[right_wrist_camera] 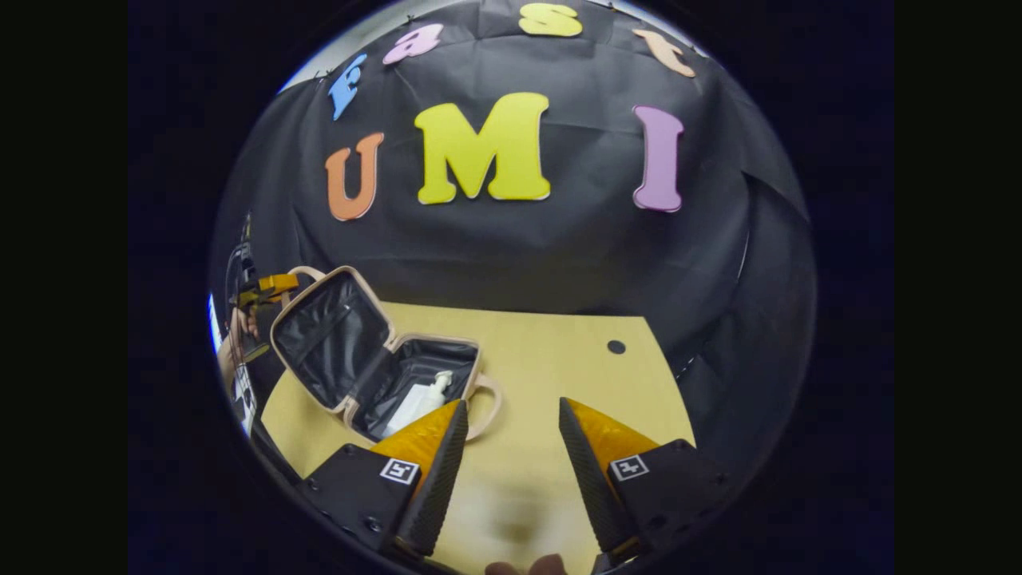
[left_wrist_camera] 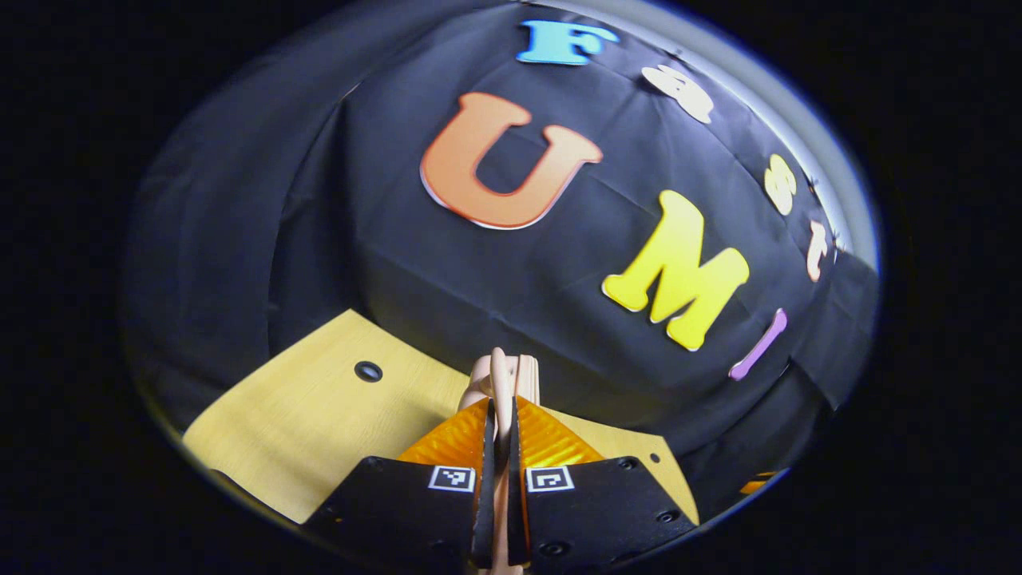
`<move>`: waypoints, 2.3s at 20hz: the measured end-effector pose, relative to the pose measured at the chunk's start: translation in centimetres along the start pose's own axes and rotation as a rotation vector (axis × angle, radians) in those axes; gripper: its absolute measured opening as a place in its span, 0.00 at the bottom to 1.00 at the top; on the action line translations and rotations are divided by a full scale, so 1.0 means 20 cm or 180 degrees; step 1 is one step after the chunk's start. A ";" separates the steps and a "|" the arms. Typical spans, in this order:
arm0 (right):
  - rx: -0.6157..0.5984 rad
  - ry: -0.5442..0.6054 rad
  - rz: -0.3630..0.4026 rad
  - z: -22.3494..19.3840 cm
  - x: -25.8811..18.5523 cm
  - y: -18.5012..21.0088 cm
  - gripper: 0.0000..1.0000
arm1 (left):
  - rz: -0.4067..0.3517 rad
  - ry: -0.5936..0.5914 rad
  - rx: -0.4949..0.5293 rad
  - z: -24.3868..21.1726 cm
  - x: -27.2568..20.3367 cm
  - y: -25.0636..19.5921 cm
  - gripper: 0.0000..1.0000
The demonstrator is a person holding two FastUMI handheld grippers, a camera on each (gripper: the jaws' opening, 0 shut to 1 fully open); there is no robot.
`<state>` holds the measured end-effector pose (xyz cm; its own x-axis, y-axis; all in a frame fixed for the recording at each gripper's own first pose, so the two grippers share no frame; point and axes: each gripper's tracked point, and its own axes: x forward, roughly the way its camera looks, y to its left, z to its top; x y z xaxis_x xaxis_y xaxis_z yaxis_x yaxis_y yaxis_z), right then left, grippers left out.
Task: First open the suitcase, pack the skin care products into it, and then close the suitcase.
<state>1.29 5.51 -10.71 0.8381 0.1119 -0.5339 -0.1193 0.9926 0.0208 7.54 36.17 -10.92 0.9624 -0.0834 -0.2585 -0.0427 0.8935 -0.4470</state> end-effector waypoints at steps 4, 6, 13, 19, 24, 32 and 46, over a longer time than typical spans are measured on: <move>0.0072 -0.0117 -0.0136 0.02 -0.05 -0.15 0.66 | 0.0148 -0.0157 0.0771 -0.08 -0.05 -0.36 0.10; 0.0103 -0.0152 -0.0207 0.02 -0.08 -0.24 0.66 | 0.0178 -0.0247 0.1065 -0.15 -0.05 -0.55 0.09; 0.0249 -0.0179 -0.0529 -0.04 -0.25 -0.63 0.69 | -0.0151 -0.0102 0.1602 -0.59 0.07 -1.11 0.07; 0.0377 -0.0113 -0.0859 -0.15 -0.46 -0.95 0.69 | -0.0158 0.0354 0.1830 -1.14 0.23 -1.35 0.07; 0.0405 0.0040 -0.1119 -0.29 -0.53 -1.17 0.65 | -0.0037 0.0662 0.1886 -1.53 0.38 -1.36 0.07; 0.0426 0.0155 -0.1200 -0.41 -0.55 -1.32 0.69 | 0.0109 0.0785 0.2089 -1.78 0.44 -1.37 0.07; 0.0125 -0.0074 -0.0859 -0.24 -0.49 -1.12 0.66 | 0.0036 0.0662 0.1653 -1.67 0.33 -1.49 0.69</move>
<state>-6.85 -18.10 -10.00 0.8488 -0.1562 -0.5052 0.1304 0.9877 -0.0864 6.13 -5.71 -27.98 0.8873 -0.1106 -0.4478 0.1355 0.9905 0.0238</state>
